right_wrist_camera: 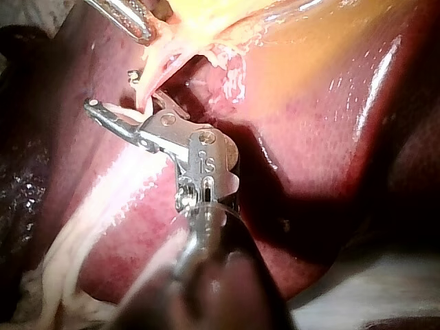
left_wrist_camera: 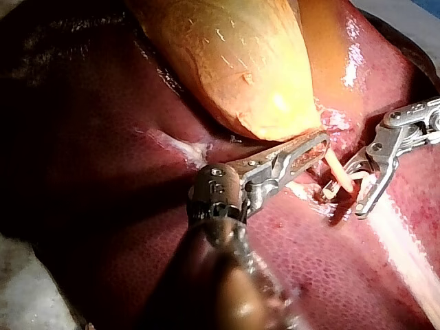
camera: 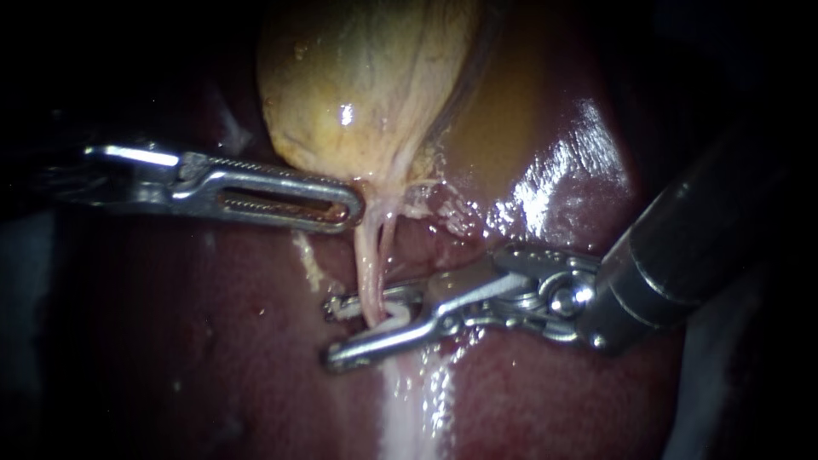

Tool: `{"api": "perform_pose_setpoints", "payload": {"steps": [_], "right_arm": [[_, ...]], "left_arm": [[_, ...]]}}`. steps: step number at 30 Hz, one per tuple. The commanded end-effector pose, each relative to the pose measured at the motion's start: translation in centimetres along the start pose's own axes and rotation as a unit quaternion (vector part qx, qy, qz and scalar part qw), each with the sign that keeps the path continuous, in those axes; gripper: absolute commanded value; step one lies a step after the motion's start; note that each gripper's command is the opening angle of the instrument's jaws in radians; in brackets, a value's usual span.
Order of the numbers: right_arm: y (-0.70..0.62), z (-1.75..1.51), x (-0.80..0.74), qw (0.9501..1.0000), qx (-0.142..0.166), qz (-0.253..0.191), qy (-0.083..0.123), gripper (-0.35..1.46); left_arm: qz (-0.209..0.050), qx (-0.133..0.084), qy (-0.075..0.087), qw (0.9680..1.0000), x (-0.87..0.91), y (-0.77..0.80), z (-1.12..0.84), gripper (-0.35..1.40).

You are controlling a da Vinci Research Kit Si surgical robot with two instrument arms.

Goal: Clipping first clip left tube

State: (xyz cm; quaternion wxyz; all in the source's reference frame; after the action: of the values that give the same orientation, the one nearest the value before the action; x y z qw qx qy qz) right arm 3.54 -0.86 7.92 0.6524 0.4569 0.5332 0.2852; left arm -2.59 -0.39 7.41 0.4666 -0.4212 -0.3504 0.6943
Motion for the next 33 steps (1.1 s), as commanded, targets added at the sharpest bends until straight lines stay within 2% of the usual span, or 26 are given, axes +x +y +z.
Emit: {"api": "perform_pose_setpoints", "payload": {"steps": [1, 14, 26, 33], "right_arm": [[0.00, 0.00, 0.00, 1.0000, 0.000, 0.000, 0.000, 0.44], [-0.03, -0.09, 0.02, 1.0000, 0.000, 0.001, 0.001, 0.44], [-0.06, -0.51, 0.12, 0.9998, -0.014, 0.007, 0.012, 0.44], [-0.04, -0.65, 0.09, 0.9993, -0.036, 0.002, -0.003, 0.45]], "left_arm": [[0.000, 0.000, 0.000, 1.0000, 0.00, 0.00, 0.00, -0.35], [0.000, -0.001, -0.001, 1.0000, -0.01, 0.00, -0.04, -0.35], [0.001, -0.001, -0.001, 1.0000, -0.03, -0.01, -0.07, -0.35], [0.001, -0.001, -0.001, 1.0000, -0.03, -0.01, -0.07, -0.35]]}}
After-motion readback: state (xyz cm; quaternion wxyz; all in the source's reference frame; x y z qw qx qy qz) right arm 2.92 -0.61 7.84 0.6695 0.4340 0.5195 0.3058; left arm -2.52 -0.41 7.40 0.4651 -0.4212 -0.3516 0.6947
